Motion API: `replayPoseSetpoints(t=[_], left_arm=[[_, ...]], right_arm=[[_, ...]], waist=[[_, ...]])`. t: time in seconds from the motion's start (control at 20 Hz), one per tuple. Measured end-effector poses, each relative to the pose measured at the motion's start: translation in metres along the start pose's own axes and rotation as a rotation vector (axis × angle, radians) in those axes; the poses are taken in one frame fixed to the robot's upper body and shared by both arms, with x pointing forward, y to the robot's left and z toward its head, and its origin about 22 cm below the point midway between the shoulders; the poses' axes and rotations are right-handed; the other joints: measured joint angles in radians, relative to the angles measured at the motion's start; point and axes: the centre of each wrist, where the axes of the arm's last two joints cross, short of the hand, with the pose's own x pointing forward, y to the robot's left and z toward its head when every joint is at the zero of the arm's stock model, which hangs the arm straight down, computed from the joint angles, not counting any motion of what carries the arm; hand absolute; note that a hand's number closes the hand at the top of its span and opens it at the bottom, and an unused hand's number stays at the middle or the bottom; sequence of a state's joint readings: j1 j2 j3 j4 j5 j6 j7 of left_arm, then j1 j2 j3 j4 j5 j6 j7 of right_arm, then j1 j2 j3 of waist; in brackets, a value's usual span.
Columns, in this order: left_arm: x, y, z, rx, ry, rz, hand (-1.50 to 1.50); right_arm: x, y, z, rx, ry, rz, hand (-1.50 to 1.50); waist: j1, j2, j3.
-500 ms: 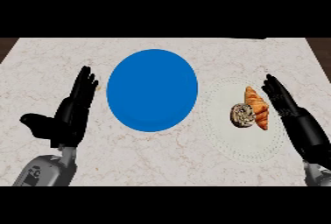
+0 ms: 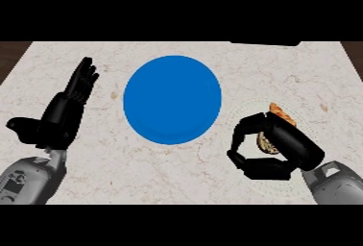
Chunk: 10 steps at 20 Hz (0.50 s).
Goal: Pick the cupcake from the placemat and place it in the plate
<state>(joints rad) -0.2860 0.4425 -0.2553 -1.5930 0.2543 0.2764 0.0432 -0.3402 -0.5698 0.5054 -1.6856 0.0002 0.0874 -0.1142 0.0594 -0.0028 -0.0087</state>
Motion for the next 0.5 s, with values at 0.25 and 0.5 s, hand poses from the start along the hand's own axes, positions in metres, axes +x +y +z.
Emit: replayPoseSetpoints(t=[0.25,0.5], left_arm=[[0.003,0.022,-0.004,-0.005,-0.005,-0.032,0.0],[0.005,0.04,-0.007,0.003,-0.002,-0.042,0.0]], right_arm=[[-0.026,0.061,-0.011,-0.066,0.018,-0.161,-1.5],[-0.043,0.067,-0.007,-0.171,-0.071,-0.299,-1.5]], waist=[[-0.028,0.007,0.007],[-0.048,0.006,0.009]])
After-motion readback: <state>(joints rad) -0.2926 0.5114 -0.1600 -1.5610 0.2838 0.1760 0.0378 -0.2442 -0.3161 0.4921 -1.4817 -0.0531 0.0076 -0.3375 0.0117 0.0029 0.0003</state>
